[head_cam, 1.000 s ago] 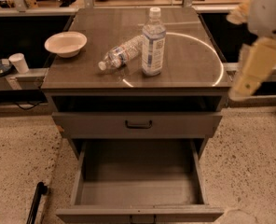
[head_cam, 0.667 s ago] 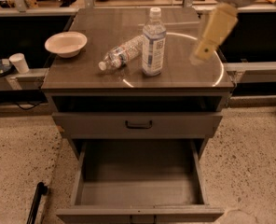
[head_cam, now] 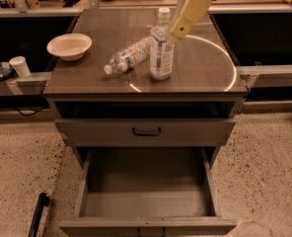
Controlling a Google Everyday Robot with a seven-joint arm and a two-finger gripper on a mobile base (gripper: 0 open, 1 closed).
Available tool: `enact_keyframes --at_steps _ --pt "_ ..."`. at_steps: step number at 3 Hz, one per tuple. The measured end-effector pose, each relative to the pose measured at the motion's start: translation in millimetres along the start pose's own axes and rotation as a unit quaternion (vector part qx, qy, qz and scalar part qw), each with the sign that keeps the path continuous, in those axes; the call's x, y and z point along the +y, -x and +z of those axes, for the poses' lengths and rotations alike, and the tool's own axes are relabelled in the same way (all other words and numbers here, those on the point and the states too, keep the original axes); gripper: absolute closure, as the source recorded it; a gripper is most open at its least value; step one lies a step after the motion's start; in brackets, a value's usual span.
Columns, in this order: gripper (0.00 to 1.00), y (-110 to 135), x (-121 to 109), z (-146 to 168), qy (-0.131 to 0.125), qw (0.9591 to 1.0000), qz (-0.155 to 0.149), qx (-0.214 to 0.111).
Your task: Place blue plastic bottle into middle drawer
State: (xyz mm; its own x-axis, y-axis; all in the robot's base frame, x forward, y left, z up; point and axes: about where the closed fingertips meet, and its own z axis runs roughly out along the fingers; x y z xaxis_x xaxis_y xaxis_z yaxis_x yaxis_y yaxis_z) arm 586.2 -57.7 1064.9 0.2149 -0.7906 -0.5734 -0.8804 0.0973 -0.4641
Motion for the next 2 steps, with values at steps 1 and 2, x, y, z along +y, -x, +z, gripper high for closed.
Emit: enact_keyframes --at_steps 1,2 --pt "0.0 -1.7 -6.9 6.8 -0.005 0.9998 0.01 0.016" --pt "0.0 -27.5 -21.6 17.8 -0.037 0.9977 0.044 0.034"
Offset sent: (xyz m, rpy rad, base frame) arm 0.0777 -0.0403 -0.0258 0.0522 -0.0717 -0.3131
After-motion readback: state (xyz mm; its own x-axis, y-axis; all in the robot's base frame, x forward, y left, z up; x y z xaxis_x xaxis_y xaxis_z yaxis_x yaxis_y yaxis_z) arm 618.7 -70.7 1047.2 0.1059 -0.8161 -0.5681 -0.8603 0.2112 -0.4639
